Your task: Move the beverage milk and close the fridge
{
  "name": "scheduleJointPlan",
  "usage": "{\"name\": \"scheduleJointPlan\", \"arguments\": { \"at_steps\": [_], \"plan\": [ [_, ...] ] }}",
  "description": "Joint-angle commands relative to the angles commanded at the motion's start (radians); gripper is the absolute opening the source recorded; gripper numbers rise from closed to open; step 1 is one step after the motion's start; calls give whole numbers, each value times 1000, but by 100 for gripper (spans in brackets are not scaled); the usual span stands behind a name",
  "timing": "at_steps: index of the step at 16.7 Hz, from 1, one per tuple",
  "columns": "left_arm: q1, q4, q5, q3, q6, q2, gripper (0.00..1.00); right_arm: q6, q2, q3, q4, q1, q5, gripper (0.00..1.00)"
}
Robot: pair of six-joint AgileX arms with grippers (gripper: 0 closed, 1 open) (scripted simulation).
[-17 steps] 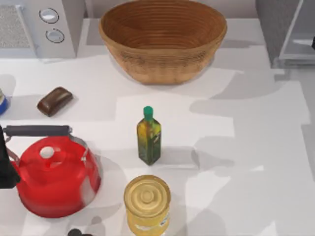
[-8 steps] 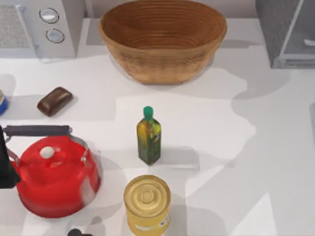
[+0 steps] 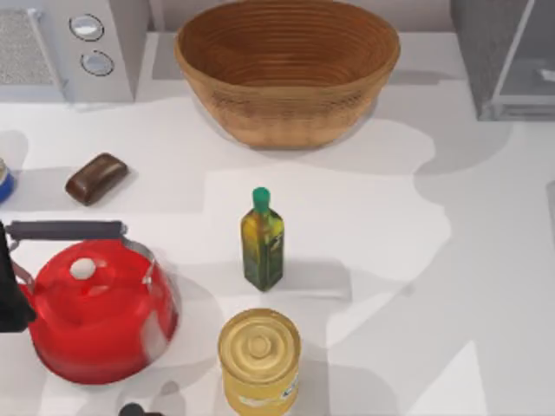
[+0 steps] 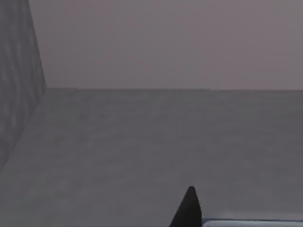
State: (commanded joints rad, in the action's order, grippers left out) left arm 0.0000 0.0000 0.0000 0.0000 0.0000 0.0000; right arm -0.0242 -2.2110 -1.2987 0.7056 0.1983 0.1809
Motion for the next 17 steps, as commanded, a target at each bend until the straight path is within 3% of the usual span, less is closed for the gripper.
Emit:
{"name": "scheduleJointPlan", "arguments": {
  "at_steps": [3, 16, 17],
  "plan": [
    [0, 0, 0, 0, 0, 0, 100, 0, 0, 0, 0, 1, 0, 0],
    [0, 0, 0, 0, 0, 0, 100, 0, 0, 0, 0, 1, 0, 98],
    [0, 0, 0, 0, 0, 0, 100, 0, 0, 0, 0, 1, 0, 100]
  ]
}}
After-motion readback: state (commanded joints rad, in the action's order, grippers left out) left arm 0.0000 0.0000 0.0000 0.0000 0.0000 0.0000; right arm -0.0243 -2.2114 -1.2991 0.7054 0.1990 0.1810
